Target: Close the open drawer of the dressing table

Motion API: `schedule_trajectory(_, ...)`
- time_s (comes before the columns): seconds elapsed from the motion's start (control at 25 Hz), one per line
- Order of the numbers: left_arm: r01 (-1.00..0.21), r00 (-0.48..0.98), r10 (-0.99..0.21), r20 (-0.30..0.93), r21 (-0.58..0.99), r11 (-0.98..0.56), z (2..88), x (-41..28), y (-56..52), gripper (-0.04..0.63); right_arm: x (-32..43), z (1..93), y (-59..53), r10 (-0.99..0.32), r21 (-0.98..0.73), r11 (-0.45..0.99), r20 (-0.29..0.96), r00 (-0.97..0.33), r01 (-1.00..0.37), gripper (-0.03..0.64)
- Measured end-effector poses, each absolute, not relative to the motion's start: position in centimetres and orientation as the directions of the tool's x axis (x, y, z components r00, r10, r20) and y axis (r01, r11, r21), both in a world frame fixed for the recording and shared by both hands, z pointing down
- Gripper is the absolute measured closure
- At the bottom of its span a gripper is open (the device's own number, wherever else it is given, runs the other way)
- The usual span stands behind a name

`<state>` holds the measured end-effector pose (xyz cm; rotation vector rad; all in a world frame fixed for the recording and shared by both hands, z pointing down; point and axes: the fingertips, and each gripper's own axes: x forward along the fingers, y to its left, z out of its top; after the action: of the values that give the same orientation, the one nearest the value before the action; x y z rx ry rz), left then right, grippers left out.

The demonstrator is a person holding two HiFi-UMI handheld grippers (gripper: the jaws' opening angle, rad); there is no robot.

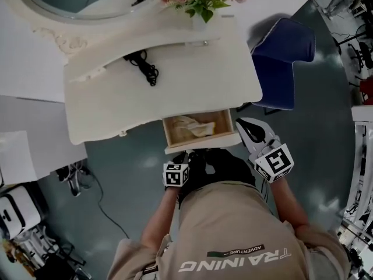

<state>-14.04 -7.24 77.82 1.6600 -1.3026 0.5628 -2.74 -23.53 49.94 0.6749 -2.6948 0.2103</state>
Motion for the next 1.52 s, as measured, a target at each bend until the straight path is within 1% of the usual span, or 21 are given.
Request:
schedule_trajectory(0.24, -0.912, 0.350, -0.491, 0.798, 0.410, 0.015, 78.9, -13.1, -8.2, 0.578, -0.6, 50.4, -25.1, -0.463, -0.075, 0.846, 0.389, -0.797, -0.528, 0.614)
schedule_trajectory(0.44, -0.913, 0.344, -0.483, 0.805, 0.406, 0.026, 78.7, -12.5, -9.3, 0.577, 0.0, 50.2, -26.5, -0.468, -0.091, 0.839, 0.382, -0.797, -0.536, 0.614)
schedule_trajectory(0.8, -0.919, 0.327, -0.464, 0.823, 0.391, 0.044, 78.3, -13.5, -12.0, 0.577, -1.8, 49.8, -28.8, -0.422, -0.117, 0.866, 0.353, -0.835, -0.487, 0.614)
schedule_trajectory(1.52, -0.935, 0.245, -0.486, 0.839, 0.337, 0.111, 78.0, -16.5, -18.2, 0.577, -2.2, 51.2, -33.1, -0.395, -0.172, 0.864, 0.353, -0.848, -0.474, 0.614)
